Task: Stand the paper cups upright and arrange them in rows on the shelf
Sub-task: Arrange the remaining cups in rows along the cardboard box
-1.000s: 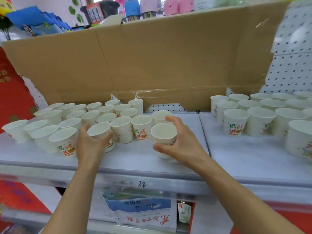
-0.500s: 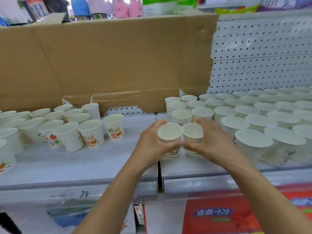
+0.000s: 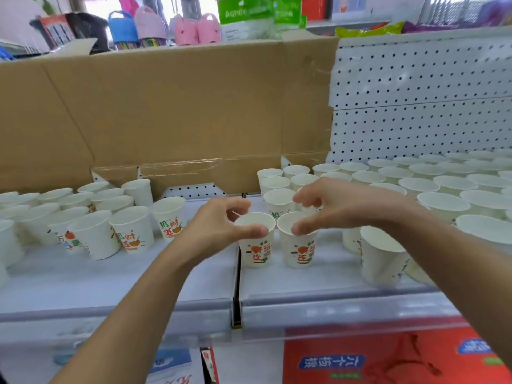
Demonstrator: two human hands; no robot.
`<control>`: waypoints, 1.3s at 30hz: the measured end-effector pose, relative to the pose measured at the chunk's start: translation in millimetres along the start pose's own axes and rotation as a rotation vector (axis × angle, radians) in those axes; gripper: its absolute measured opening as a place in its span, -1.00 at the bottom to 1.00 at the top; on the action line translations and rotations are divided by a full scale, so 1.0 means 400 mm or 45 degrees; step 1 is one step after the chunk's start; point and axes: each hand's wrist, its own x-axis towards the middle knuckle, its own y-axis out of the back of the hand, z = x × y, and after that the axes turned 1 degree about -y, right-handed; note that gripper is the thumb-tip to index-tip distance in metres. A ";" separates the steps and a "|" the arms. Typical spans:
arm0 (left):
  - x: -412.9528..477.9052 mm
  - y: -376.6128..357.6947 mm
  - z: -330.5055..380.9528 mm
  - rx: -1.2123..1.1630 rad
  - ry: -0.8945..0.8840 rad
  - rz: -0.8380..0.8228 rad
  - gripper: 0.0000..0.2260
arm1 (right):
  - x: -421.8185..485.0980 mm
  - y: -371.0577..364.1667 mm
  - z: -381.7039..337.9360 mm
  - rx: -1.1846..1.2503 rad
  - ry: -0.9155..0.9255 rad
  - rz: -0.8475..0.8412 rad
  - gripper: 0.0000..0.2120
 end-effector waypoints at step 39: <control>-0.051 0.172 -0.187 0.420 -0.109 0.767 -0.49 | 0.162 -0.156 -0.223 0.133 0.542 0.348 -0.46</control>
